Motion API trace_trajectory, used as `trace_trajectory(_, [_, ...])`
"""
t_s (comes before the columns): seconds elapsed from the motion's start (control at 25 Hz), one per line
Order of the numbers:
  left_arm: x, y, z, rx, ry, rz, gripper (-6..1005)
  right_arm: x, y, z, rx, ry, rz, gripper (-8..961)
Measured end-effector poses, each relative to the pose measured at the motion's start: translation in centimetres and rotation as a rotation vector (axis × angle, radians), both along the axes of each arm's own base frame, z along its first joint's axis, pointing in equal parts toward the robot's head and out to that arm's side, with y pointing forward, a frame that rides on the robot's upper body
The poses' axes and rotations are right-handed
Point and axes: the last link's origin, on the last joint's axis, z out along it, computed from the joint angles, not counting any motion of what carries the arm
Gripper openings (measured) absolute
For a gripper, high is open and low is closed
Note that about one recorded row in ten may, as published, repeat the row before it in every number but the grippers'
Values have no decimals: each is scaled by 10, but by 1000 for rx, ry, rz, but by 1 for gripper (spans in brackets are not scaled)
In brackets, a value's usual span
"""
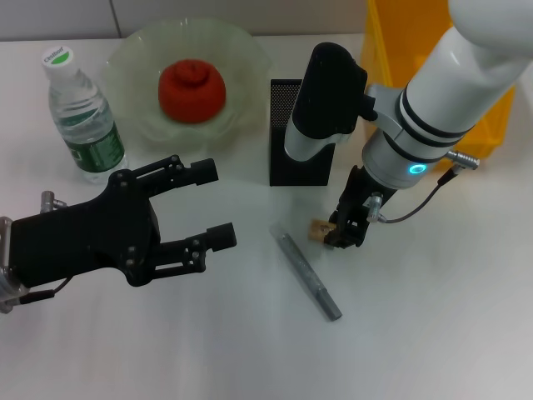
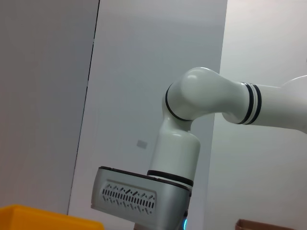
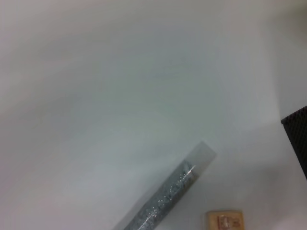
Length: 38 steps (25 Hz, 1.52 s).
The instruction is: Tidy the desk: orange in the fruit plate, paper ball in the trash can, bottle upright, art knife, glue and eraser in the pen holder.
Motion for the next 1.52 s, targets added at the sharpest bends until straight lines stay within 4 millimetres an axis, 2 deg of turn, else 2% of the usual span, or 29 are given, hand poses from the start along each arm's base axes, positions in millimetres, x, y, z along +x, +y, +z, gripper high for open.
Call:
trace_trajectory(0.24, [0, 0, 0, 0, 0, 0, 801, -1, 0, 2, 10, 18, 0, 251])
trace_trajectory(0.4, [0, 0, 0, 0, 0, 0, 801, -7, -2, 10, 40, 101, 1, 249])
trace_trajectory(0.64, [0, 0, 0, 1, -1, 1, 801, -15, -7, 39, 103, 374, 4, 249])
trace_trajectory(0.8, [0, 0, 0, 3, -1, 2, 801, -14, -8, 59, 170, 639, 17, 248])
trace_trajectory(0.96, [0, 0, 0, 3, -1, 2, 801, 1, -10, 70, 236, 849, 55, 249])
trace_trajectory(1.16, [0, 1, 0, 7, 1, 6, 801, 27, -10, 68, 319, 1007, 109, 248])
trace_trajectory(1.36, [0, 2, 0, 9, 3, 6, 801, 50, -6, 60, 421, 1037, 172, 246])
trace_trajectory(1.52, [0, 3, 0, 14, 5, 10, 801, 62, 0, 58, 506, 1017, 149, 245])
